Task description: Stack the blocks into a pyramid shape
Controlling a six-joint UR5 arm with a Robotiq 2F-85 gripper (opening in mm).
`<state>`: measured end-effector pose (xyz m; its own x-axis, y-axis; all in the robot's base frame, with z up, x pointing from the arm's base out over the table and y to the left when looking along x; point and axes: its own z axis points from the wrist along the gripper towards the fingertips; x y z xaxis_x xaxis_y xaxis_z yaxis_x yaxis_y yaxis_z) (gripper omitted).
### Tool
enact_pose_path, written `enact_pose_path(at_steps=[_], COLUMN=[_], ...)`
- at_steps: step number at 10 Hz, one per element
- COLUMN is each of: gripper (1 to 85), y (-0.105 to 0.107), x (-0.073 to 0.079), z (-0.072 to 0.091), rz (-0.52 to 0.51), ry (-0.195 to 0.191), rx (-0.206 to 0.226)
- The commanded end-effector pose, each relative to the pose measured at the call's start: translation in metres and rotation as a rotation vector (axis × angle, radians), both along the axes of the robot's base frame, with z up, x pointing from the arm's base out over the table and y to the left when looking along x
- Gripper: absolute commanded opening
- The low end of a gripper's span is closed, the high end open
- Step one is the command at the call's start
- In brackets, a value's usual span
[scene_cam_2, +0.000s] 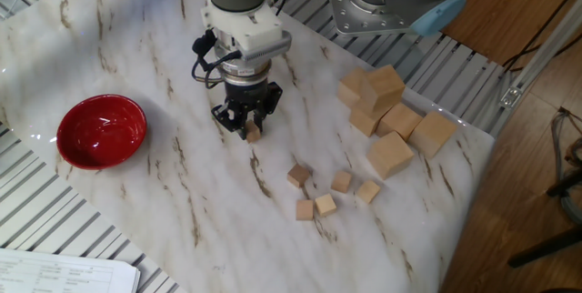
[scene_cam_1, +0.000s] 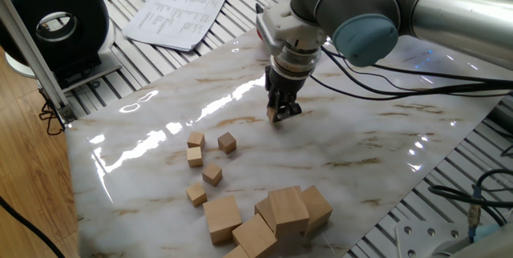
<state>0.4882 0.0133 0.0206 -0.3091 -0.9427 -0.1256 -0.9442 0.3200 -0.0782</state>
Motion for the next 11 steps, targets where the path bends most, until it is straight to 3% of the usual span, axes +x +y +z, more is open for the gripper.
enact_pose_path(at_steps=[1, 4, 7, 8, 11], gripper=[10.7, 10.7, 12.3, 12.3, 12.3], y=[-0.015, -0.037, -0.051, -0.064, -0.077], x=[-0.006, -0.014, -0.025, -0.026, -0.027], z=[0.003, 0.005, -0.003, -0.004, -0.004], rz=[0.023, 0.054, 0.085, 0.112, 0.154], ry=[0.001, 0.008, -0.004, -0.007, -0.006], rx=[-0.011, -0.027, 0.009, -0.033, -0.070])
